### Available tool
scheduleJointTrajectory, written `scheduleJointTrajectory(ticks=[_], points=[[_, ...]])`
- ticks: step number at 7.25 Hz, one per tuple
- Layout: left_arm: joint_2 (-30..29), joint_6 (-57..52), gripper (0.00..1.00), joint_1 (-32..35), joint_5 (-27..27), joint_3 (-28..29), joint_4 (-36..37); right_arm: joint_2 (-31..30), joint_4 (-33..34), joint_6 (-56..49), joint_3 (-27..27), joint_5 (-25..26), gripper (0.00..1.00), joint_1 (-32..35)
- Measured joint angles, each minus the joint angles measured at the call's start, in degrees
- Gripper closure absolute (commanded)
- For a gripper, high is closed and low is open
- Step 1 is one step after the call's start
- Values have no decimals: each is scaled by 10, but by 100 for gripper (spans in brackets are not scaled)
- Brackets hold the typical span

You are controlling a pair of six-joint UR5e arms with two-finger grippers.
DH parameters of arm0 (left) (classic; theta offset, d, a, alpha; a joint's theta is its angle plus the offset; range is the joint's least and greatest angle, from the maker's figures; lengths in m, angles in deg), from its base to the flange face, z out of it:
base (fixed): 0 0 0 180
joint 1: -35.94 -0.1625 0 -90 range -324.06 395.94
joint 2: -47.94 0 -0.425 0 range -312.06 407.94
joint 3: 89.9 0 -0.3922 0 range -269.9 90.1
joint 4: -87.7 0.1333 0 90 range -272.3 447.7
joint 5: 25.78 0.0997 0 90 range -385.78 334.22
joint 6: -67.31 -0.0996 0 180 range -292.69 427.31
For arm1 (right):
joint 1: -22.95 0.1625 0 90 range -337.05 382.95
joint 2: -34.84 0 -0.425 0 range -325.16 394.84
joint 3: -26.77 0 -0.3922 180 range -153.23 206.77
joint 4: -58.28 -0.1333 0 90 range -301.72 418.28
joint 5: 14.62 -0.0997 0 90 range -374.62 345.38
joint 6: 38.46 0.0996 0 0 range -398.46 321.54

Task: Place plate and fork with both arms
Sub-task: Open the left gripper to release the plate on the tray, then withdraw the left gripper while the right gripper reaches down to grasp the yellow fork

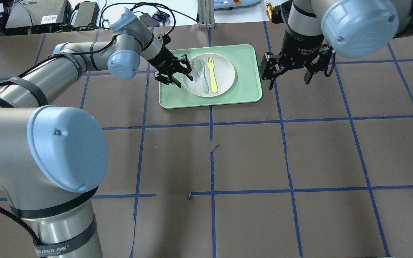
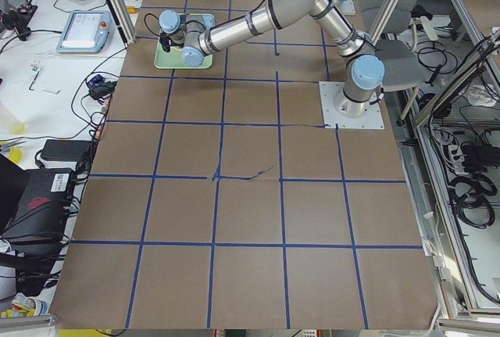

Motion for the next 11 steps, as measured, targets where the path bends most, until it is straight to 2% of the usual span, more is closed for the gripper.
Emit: scheduleJointTrajectory(ticks=[1, 2, 4, 5, 6, 8, 11], points=[[25, -2, 0, -2, 27, -11, -1, 14, 33, 3, -2, -2, 0, 1], [54, -18, 0, -8, 75, -16, -35, 38, 80, 6, -5, -4, 3, 5], [122, -91, 0, -33, 184, -19, -157, 115, 179, 36, -36, -6, 24, 22], [153, -118, 0, -47, 226, -20, -204, 163, 214, 58, -66, -7, 28, 38], [177, -142, 0, -62, 248, -25, -231, 213, 237, 71, -100, -8, 41, 56], [205, -192, 0, -84, 259, -61, -241, 288, 266, 81, -160, -10, 41, 74], [225, -209, 0, -87, 259, -102, -227, 346, 299, 67, -188, -28, 39, 80]])
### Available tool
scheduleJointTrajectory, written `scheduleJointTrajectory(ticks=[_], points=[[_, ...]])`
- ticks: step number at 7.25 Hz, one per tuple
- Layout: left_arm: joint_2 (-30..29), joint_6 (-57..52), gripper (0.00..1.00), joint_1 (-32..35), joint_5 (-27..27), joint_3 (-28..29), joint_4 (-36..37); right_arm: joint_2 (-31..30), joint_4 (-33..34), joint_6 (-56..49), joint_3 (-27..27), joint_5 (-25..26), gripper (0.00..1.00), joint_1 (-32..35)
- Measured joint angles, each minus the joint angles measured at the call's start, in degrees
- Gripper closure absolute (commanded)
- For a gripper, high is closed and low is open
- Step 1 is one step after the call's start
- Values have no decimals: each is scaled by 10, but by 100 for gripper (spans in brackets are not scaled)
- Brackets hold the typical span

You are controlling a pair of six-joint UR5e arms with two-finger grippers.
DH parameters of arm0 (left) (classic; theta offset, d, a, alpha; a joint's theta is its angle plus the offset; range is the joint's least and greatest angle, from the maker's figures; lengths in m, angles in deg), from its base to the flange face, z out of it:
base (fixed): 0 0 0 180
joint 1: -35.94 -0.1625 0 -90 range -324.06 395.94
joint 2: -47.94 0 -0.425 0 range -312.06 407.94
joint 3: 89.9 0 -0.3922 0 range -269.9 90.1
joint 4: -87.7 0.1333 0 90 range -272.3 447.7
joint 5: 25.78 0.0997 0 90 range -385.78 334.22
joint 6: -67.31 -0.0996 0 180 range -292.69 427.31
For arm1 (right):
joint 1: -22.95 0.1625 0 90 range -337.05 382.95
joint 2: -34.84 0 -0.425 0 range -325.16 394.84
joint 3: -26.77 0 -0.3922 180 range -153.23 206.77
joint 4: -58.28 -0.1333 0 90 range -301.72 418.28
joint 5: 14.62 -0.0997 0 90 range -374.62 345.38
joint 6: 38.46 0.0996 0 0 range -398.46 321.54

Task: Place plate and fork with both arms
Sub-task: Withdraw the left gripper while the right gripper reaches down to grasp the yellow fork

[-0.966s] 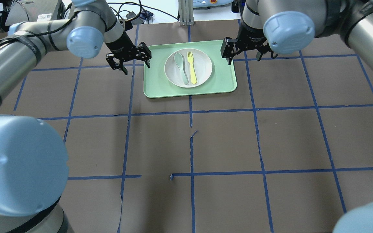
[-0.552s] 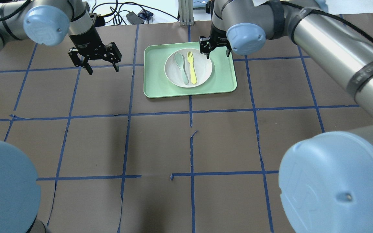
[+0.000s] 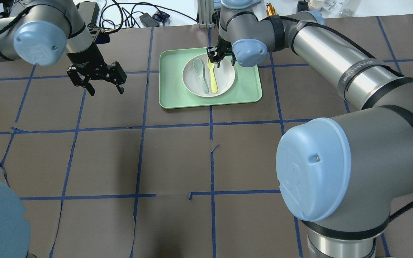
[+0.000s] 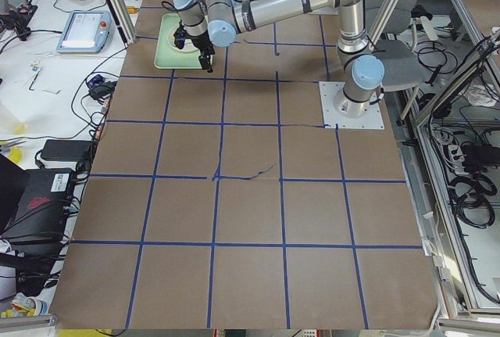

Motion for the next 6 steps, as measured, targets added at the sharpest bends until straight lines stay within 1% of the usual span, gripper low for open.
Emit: scheduleJointTrajectory(ticks=[4, 6], points=[[3, -1, 0, -1, 1, -12, 2, 22, 3, -10, 1, -26, 40, 18], [4, -2, 0, -1, 1, -13, 2, 28, 4, -12, 2, -29, 45, 20]])
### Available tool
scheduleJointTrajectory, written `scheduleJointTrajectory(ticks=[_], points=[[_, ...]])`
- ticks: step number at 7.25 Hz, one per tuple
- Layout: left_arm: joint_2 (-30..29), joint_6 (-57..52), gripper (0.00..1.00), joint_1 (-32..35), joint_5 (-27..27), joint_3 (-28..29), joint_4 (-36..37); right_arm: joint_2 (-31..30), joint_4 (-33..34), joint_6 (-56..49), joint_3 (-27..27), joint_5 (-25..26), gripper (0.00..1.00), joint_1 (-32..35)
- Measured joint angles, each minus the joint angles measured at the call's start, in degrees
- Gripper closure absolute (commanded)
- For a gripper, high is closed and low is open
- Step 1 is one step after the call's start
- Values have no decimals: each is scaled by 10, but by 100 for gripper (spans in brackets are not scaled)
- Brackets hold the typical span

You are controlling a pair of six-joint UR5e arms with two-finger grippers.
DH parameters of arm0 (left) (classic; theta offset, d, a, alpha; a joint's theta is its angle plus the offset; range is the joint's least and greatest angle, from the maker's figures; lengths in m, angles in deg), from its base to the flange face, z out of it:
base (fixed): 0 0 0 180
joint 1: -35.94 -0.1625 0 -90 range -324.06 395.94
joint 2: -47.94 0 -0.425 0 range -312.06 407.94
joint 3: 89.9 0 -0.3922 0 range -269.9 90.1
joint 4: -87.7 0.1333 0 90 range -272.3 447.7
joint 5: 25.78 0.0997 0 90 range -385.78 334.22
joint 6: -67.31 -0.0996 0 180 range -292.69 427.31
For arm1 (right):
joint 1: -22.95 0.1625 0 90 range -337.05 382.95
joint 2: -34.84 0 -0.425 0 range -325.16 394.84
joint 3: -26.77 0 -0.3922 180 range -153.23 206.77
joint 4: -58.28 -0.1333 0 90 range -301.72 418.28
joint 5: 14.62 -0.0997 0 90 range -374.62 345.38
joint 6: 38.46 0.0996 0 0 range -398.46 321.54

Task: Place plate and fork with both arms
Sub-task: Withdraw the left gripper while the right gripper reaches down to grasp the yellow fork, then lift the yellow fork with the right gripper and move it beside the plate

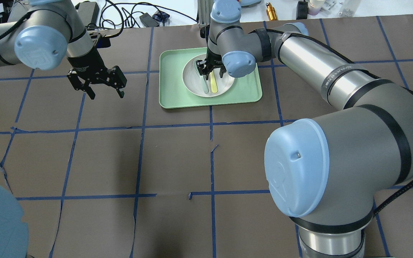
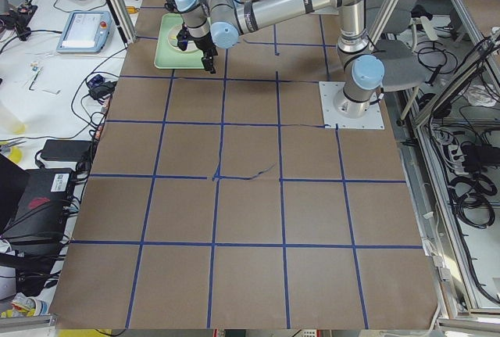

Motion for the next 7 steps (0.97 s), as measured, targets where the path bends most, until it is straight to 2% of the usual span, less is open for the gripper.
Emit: scheduleJointTrajectory(ticks=[1, 2, 3, 4, 7], points=[[1, 0, 0, 0, 0, 0, 0, 1, 0, 0, 3, 0, 45, 0], [2, 1, 0, 0, 0, 0, 0, 1, 1, -1, 6, 0, 61, 0], [4, 1, 0, 0, 0, 0, 0, 1, 1, -1, 7, 0, 87, 0], [4, 1, 0, 0, 0, 0, 0, 1, 1, -1, 8, 0, 100, 0], [5, 0, 0, 0, 0, 0, 0, -1, 0, 1, 8, 0, 100, 0]])
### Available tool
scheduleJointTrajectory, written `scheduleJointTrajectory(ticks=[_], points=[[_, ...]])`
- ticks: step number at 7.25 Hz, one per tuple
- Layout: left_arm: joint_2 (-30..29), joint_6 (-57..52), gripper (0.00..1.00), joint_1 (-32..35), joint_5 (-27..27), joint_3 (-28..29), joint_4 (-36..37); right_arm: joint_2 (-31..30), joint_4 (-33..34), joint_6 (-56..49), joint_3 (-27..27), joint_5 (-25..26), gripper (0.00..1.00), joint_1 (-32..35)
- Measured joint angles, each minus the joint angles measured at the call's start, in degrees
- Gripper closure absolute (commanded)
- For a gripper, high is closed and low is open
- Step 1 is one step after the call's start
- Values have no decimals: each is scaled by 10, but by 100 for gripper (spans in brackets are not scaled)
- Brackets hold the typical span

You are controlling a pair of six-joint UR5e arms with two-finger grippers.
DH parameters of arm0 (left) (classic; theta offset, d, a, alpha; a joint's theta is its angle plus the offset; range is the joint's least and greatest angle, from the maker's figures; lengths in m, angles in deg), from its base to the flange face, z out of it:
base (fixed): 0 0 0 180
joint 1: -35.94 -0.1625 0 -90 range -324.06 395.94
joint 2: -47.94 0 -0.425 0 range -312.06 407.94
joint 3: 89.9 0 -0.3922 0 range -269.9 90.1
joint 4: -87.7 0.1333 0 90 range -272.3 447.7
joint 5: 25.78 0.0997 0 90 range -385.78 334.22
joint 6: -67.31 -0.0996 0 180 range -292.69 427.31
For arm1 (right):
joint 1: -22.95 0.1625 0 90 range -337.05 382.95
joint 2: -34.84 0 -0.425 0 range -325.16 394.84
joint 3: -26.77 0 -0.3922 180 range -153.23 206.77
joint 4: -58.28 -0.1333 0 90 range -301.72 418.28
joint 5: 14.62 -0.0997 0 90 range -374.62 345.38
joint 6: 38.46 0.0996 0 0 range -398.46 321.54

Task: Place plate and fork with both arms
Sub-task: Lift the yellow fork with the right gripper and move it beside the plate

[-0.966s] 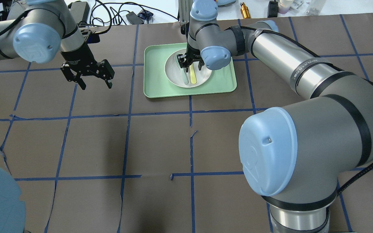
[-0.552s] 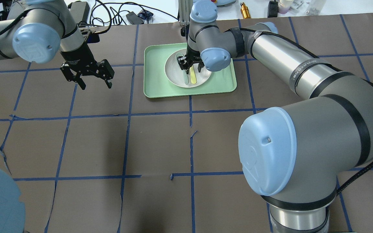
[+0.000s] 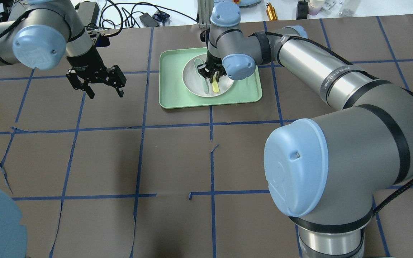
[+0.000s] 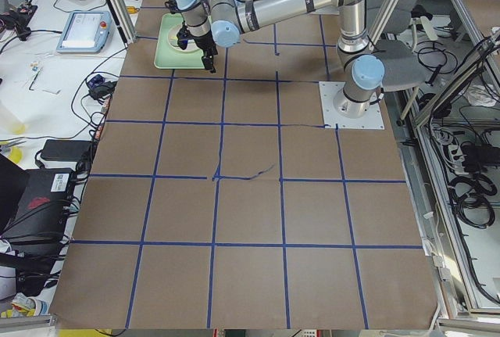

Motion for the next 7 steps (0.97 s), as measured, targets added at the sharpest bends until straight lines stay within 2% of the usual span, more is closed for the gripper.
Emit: scheduleJointTrajectory(ticks=[4, 7], points=[[0, 0, 0, -1, 0, 0, 0, -27, -4, 11, -2, 16, 100, -1], [0, 0, 0, -1, 1, 1, 15, -52, -7, 20, 3, 69, 100, -14]])
